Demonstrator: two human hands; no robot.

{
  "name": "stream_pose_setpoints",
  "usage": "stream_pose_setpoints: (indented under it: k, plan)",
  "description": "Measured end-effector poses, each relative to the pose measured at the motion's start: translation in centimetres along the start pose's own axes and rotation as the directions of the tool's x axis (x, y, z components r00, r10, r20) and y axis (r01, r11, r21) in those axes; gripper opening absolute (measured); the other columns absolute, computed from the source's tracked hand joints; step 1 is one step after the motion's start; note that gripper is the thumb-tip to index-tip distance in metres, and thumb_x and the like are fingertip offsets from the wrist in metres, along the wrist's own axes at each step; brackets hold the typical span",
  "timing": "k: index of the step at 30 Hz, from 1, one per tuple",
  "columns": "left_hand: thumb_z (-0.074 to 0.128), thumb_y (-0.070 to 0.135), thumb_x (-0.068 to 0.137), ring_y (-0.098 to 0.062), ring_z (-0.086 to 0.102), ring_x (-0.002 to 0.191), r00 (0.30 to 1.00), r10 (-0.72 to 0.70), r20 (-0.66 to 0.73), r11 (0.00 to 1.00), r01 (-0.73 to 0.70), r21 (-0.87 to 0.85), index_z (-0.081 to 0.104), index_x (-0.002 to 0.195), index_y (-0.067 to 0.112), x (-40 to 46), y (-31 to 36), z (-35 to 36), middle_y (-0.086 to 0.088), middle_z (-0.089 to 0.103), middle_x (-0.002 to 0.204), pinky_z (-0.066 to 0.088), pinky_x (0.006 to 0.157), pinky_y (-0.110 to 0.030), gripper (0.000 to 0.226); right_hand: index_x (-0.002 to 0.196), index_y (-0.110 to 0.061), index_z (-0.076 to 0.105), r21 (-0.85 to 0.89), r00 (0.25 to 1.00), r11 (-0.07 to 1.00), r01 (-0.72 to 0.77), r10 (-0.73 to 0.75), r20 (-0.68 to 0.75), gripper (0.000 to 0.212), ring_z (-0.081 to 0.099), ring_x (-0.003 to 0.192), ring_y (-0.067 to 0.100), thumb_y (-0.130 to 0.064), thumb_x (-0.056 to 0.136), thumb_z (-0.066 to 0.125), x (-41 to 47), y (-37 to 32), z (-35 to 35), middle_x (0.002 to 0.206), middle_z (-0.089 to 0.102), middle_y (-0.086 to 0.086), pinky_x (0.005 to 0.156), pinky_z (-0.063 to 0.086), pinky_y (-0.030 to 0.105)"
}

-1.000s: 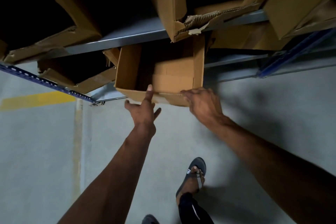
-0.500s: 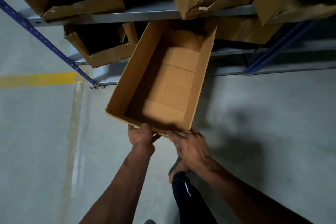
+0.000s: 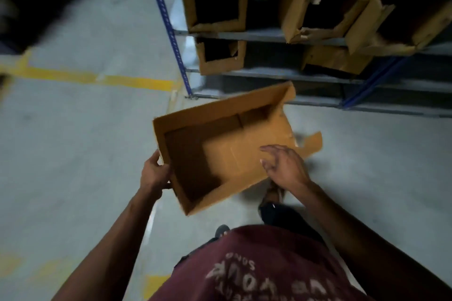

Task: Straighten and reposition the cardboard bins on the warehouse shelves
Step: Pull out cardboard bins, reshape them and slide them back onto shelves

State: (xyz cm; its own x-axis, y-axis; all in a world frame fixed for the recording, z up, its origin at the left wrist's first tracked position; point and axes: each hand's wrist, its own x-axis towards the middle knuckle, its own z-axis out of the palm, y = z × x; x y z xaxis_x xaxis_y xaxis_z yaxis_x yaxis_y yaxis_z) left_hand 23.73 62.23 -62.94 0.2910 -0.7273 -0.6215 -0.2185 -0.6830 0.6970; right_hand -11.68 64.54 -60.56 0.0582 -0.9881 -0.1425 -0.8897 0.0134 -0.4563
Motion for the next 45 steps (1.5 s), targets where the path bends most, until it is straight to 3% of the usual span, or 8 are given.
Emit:
stream_pose_setpoints:
  k: [9,14,17,23,29,34,39,45]
  plan:
    - [0.053,0.045,0.069,-0.022,0.074,0.073,0.941,0.337,0.021,0.886,-0.325,0.330,0.051,0.146,0.059,-3.2,8.3,-7.4,0.008,0.080,0.081,0.061,0.079,-0.046,0.078,0.164,-0.034,0.008,-0.328,0.998,0.943,0.056,-0.049,0.029,0.107,0.006,0.160,0.030,-0.056,0.085,0.076,5.8,-4.9,-6.8,0.174,0.006,0.006,0.124,0.021,0.053]
    - [0.058,0.040,0.076,-0.019,0.076,0.097,0.880,0.467,0.084,0.776,-0.453,0.440,0.049,0.139,0.071,-4.8,14.9,-4.7,0.014,0.081,0.104,0.060,0.086,-0.041,0.070,0.157,-0.038,0.028,-0.157,0.996,0.987,-0.019,0.032,0.084,0.072,0.062,0.121,0.033,-0.036,0.096,0.067,6.8,-2.7,-8.1,0.136,0.065,0.011,0.098,0.052,0.045]
    - [0.067,0.048,0.082,-0.018,0.074,0.111,0.833,0.544,0.103,0.711,-0.523,0.469,0.057,0.141,0.058,-5.4,17.9,-2.1,0.010,0.078,0.122,0.059,0.089,-0.040,0.060,0.148,-0.043,0.044,-0.143,0.995,0.987,-0.078,0.068,-0.071,0.046,0.067,0.099,0.032,-0.029,0.105,0.051,4.9,0.2,-9.8,0.115,0.071,0.011,0.080,0.055,0.040]
    - [0.077,0.039,0.093,-0.033,0.041,0.151,0.717,0.688,-0.111,0.696,-0.609,0.381,0.044,0.160,0.021,-6.9,20.0,5.0,-0.014,0.050,0.159,0.041,0.119,-0.053,0.077,0.147,-0.038,0.050,0.016,0.931,0.948,-0.319,0.317,-0.180,0.040,0.063,0.110,0.042,-0.040,0.107,0.043,2.3,6.8,-13.0,0.125,0.066,0.019,0.088,0.051,0.047]
    - [0.077,0.078,0.075,-0.036,0.039,0.152,0.932,0.363,0.014,0.910,-0.358,0.209,0.015,0.168,0.021,-9.4,12.7,14.9,-0.012,0.030,0.172,0.040,0.121,-0.053,0.125,0.135,-0.030,0.063,0.327,0.832,0.826,-0.459,0.529,-0.167,0.033,0.066,0.107,0.037,-0.031,0.103,0.056,0.6,14.8,-15.4,0.122,0.072,0.011,0.087,0.052,0.042]
    - [0.080,0.049,0.088,-0.026,0.068,0.115,0.936,0.251,0.247,0.895,-0.322,0.308,0.037,0.159,0.026,-11.8,9.6,22.2,-0.006,0.063,0.144,0.058,0.098,-0.042,0.085,0.130,-0.022,0.069,0.520,0.759,0.683,-0.514,0.644,-0.095,0.032,0.067,0.105,0.034,-0.029,0.099,0.063,1.8,19.5,-17.6,0.124,0.072,0.010,0.093,0.055,0.039]
    - [0.053,0.014,0.096,-0.027,0.071,0.094,0.946,0.289,0.145,0.842,-0.324,0.431,0.063,0.139,0.021,-10.8,10.7,24.6,-0.004,0.074,0.118,0.063,0.088,-0.046,0.044,0.139,-0.024,0.063,0.699,0.755,0.543,-0.465,0.656,-0.007,0.042,0.070,0.090,0.023,-0.031,0.098,0.069,4.3,22.1,-17.6,0.120,0.073,0.007,0.071,0.058,0.033]
    - [0.053,0.015,0.096,-0.032,0.070,0.098,0.979,0.192,0.062,0.897,-0.201,0.393,0.068,0.133,0.018,-3.9,12.7,25.1,-0.009,0.074,0.123,0.060,0.087,-0.046,0.040,0.138,-0.019,0.058,0.633,0.769,0.509,-0.584,0.596,0.230,0.049,0.066,0.114,0.030,-0.024,0.093,0.075,6.3,21.5,-13.3,0.125,0.068,0.005,0.094,0.056,0.042]
